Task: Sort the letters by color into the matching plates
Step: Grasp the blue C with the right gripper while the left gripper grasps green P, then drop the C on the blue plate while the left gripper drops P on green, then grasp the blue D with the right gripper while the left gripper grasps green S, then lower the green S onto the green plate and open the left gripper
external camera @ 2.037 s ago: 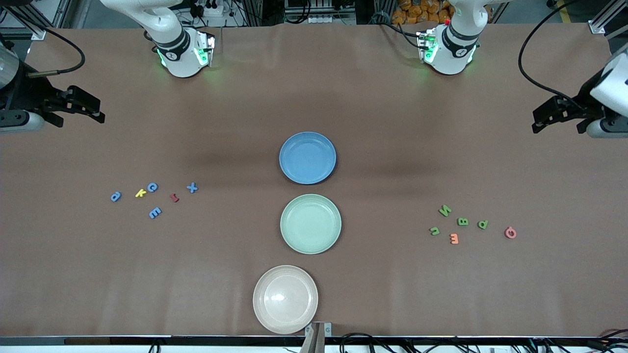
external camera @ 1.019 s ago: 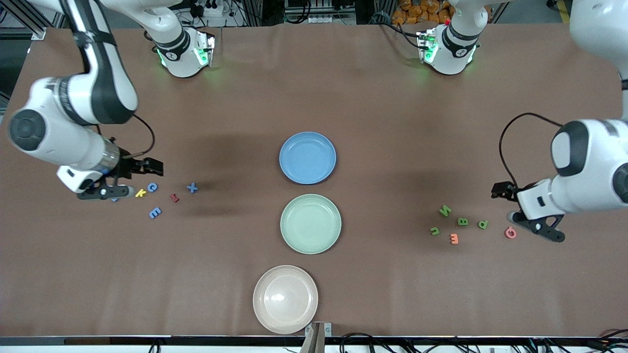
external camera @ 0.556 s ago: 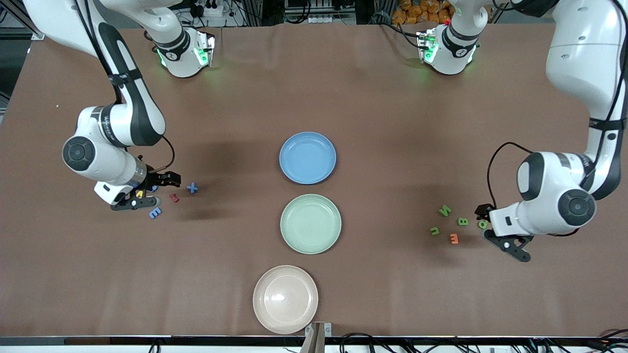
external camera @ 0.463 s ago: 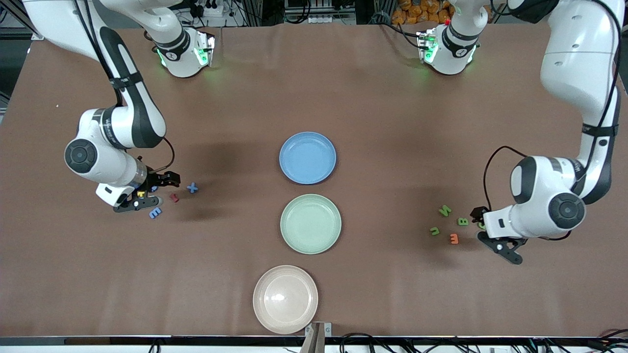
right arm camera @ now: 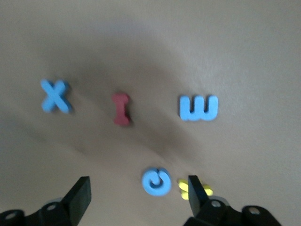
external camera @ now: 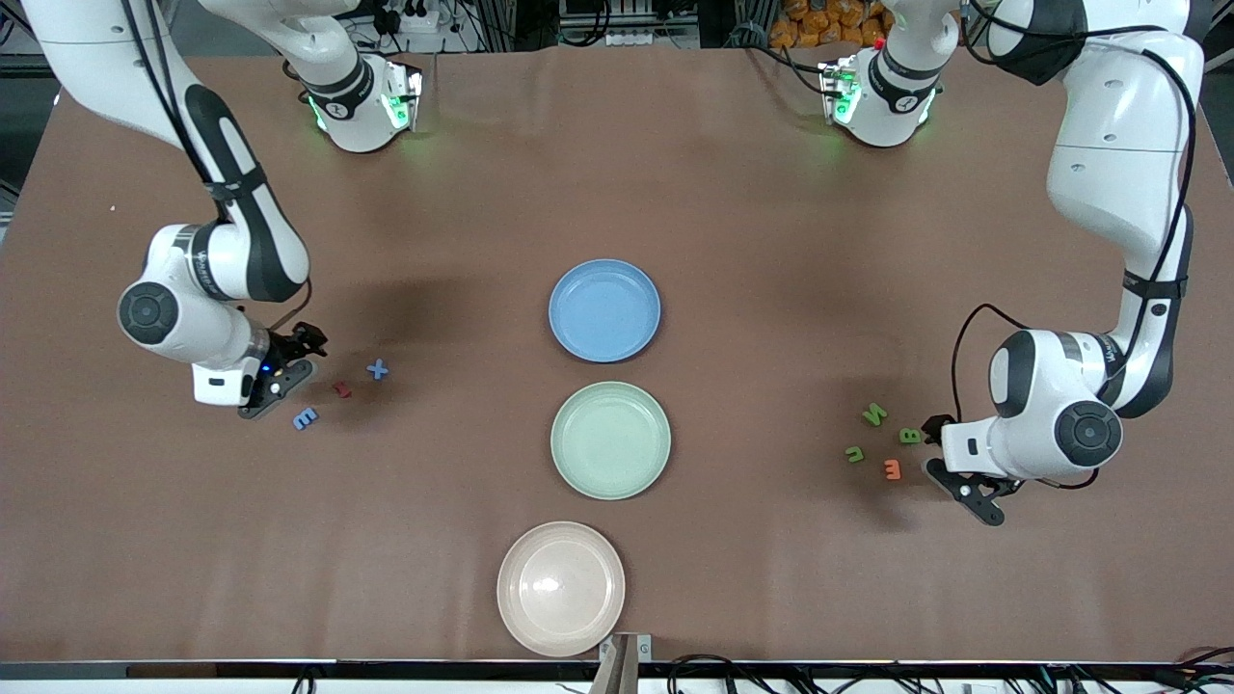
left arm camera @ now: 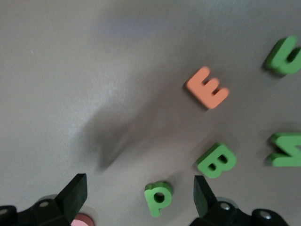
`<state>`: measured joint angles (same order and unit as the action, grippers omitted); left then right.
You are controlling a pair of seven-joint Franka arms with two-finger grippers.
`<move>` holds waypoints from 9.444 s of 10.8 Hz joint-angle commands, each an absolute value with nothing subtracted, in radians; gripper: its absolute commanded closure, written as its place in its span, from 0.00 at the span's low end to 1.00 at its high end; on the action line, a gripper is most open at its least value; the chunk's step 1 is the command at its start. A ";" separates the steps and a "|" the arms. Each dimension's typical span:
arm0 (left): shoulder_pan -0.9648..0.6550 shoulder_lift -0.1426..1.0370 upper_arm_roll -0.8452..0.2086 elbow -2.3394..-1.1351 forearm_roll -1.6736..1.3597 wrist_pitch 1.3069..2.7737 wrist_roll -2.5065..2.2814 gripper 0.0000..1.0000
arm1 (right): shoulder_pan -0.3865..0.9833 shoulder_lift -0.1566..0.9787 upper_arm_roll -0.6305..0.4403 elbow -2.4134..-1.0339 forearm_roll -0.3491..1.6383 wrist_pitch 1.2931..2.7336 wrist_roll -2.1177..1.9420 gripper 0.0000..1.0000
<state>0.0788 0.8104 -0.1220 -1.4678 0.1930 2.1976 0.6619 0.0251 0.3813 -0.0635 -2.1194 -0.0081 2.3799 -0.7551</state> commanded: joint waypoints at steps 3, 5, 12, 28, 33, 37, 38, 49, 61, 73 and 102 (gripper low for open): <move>0.075 0.839 -0.107 -1.450 0.232 2.198 0.675 0.00 | -0.017 0.397 -0.052 -2.146 -0.028 2.449 -1.107 0.28; 0.074 0.839 -0.107 -1.456 0.247 2.197 0.654 0.00 | -0.024 0.416 -0.052 -2.146 -0.028 2.506 -1.198 0.31; 0.090 0.816 -0.110 -1.502 0.253 2.197 0.476 0.00 | -0.037 0.433 -0.052 -2.227 -0.028 2.609 -1.255 0.36; 0.074 0.782 -0.187 -1.487 0.239 2.197 0.269 1.00 | 0.120 0.308 0.047 -2.013 0.029 2.189 -0.811 1.00; 0.054 0.804 -0.333 -1.428 0.154 2.299 -0.073 1.00 | 0.256 0.336 0.182 -1.928 0.031 2.146 -0.213 1.00; -0.133 0.819 -0.328 -1.430 0.138 2.433 -0.384 1.00 | 0.359 0.414 0.261 -1.850 0.029 2.154 0.125 1.00; -0.171 0.819 -0.328 -1.430 0.138 2.451 -0.461 1.00 | 0.379 0.455 0.261 -1.812 0.029 2.154 0.174 1.00; -0.548 0.861 -0.140 -1.428 0.147 2.622 -1.029 0.94 | 0.414 0.600 0.364 -1.755 0.014 2.140 0.531 0.00; -0.229 0.787 -0.094 -1.437 0.153 2.210 -0.750 0.00 | 0.000 0.341 0.120 -1.811 -0.081 1.839 0.017 0.00; -0.121 0.807 -0.127 -1.549 0.104 2.336 -0.744 0.00 | -0.281 0.500 0.120 -1.902 -0.229 2.296 -0.843 0.04; -0.506 0.856 -0.178 -1.456 0.132 2.748 -1.101 0.00 | -0.315 0.495 0.147 -1.883 -0.094 2.179 -0.875 1.00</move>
<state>-0.5169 0.8778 -0.1950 -1.4581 0.1203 2.7586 -1.0979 -0.3296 0.5054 0.0982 -1.9511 -0.1164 2.2997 -0.9854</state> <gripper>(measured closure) 0.366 0.630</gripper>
